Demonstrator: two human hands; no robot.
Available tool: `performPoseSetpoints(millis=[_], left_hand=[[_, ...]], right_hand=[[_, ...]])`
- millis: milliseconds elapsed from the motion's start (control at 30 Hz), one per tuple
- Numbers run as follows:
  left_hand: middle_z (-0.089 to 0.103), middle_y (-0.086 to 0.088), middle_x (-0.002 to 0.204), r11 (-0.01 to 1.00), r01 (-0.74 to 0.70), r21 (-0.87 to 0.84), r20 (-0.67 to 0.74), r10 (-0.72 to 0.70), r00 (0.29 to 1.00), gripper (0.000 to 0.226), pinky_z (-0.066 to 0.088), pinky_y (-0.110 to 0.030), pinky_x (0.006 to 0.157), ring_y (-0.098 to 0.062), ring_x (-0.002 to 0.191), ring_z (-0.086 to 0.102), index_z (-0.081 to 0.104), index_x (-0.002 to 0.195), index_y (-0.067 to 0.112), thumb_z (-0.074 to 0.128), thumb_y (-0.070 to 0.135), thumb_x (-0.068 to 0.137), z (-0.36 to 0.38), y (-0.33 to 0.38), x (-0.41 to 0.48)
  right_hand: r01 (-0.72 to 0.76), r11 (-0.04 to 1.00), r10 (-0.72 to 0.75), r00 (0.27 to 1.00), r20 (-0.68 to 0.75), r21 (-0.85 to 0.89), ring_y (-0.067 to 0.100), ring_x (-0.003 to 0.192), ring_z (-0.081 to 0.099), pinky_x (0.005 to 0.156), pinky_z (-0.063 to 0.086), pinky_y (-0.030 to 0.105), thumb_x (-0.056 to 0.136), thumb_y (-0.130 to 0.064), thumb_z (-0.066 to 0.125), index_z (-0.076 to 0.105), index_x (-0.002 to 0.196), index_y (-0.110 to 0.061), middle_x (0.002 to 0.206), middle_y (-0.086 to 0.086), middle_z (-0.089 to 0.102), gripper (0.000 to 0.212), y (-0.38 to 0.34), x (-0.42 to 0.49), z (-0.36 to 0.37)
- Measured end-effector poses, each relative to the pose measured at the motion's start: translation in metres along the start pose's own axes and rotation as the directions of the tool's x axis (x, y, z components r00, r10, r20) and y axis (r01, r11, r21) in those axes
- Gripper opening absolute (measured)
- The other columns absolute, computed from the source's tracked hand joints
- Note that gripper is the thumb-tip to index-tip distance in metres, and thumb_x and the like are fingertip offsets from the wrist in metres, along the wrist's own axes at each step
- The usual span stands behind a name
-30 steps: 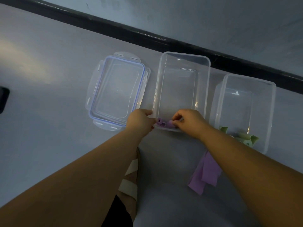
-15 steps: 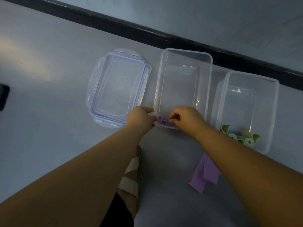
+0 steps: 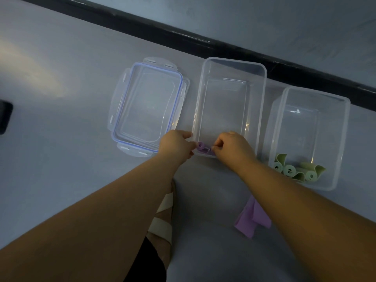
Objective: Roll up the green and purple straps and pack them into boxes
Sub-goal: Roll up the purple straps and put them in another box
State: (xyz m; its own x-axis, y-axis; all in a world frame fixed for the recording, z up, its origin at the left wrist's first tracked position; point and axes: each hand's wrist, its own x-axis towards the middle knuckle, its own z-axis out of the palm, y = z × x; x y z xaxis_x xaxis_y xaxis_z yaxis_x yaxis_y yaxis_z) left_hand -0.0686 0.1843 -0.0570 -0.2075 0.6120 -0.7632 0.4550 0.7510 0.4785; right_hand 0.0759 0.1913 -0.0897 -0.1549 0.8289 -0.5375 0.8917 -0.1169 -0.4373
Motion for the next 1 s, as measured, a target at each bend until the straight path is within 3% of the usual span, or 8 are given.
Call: performPoseSetpoints(millis=[67,200,400,533,667,800,900,1000], left_hand=[[0.069,-0.014,0.104,1.0,0.006,-0.005,0.006,-0.006,1.0,0.045,0.056,-0.036,0.086,-0.021,0.085,0.069,0.053,0.13,0.012,0.065,0.015,0.087,0.0,0.0,0.0],[0.069,-0.015,0.103,1.0,-0.007,-0.009,0.014,0.007,1.0,0.044,0.056,-0.036,0.086,-0.022,0.085,0.07,0.054,0.129,0.011,0.065,0.015,0.087,-0.002,0.0,0.0],[0.067,-0.015,0.106,0.999,-0.016,-0.027,0.025,0.017,1.0,0.042,0.057,-0.032,0.081,-0.02,0.082,0.069,0.055,0.128,0.009,0.063,0.017,0.088,-0.004,-0.002,-0.002],[0.064,-0.01,0.095,0.999,-0.027,-0.037,0.025,0.028,0.999,0.035,0.057,-0.032,0.079,-0.021,0.079,0.069,0.058,0.122,0.008,0.06,0.021,0.09,-0.007,-0.003,-0.004],[0.066,-0.013,0.094,0.998,-0.019,0.056,0.041,0.017,0.999,0.024,0.056,-0.04,0.083,-0.026,0.086,0.068,0.062,0.107,0.006,0.056,0.025,0.092,-0.01,-0.003,-0.009],[0.069,-0.015,0.093,0.976,0.012,0.216,0.009,-0.014,1.0,0.023,0.056,-0.042,0.083,-0.03,0.085,0.067,0.06,0.086,0.008,0.052,0.03,0.092,-0.012,-0.009,-0.015],[0.07,-0.014,0.094,0.931,0.017,0.365,0.039,-0.033,0.999,0.026,0.054,-0.041,0.086,-0.029,0.087,0.066,0.065,0.089,0.005,0.052,0.027,0.089,-0.005,-0.015,-0.023],[0.07,-0.014,0.096,0.905,0.003,0.425,0.156,-0.077,0.985,0.024,0.055,-0.037,0.084,-0.029,0.085,0.067,0.065,0.092,0.005,0.054,0.025,0.089,0.014,-0.016,-0.033]], right_hand=[[0.027,1.0,-0.027,1.0,-0.009,-0.013,0.019,0.084,0.05,0.072,0.04,0.028,0.088,-0.023,0.059,0.063,0.087,-0.014,0.094,0.001,0.046,0.01,0.0,0.0,-0.001],[0.058,0.998,-0.058,0.998,0.022,0.014,0.021,0.09,0.056,0.079,0.048,0.034,0.088,-0.024,0.059,0.064,0.094,-0.014,0.099,0.004,0.061,0.012,0.006,0.002,-0.005],[0.084,0.996,-0.081,0.988,0.131,-0.019,0.023,0.094,0.057,0.082,0.048,0.035,0.089,-0.024,0.057,0.064,0.1,-0.015,0.105,0.007,0.063,0.016,0.006,0.007,-0.011],[0.088,0.996,-0.083,0.986,0.143,-0.023,0.026,0.098,0.057,0.087,0.048,0.038,0.089,-0.022,0.056,0.064,0.104,-0.015,0.111,0.009,0.061,0.019,0.005,0.008,-0.014],[0.135,0.988,-0.133,0.991,-0.025,0.071,0.021,0.099,0.055,0.088,0.046,0.037,0.091,-0.022,0.053,0.062,0.108,-0.013,0.112,0.006,0.056,0.021,0.006,-0.001,-0.021],[0.233,0.961,-0.192,0.949,-0.251,0.147,0.012,0.079,0.049,0.073,0.043,0.028,0.091,-0.02,0.054,0.062,0.096,-0.011,0.09,-0.003,0.052,0.013,0.022,-0.033,-0.028],[0.232,0.962,-0.189,0.946,-0.262,0.146,0.012,0.069,0.048,0.065,0.042,0.026,0.09,-0.022,0.057,0.059,0.086,-0.013,0.08,-0.004,0.051,0.01,0.052,-0.069,-0.022],[0.132,0.978,-0.096,0.972,-0.213,0.161,0.015,0.068,0.049,0.063,0.043,0.03,0.087,-0.022,0.061,0.059,0.084,-0.014,0.077,-0.002,0.052,0.009,0.091,-0.105,-0.006]])
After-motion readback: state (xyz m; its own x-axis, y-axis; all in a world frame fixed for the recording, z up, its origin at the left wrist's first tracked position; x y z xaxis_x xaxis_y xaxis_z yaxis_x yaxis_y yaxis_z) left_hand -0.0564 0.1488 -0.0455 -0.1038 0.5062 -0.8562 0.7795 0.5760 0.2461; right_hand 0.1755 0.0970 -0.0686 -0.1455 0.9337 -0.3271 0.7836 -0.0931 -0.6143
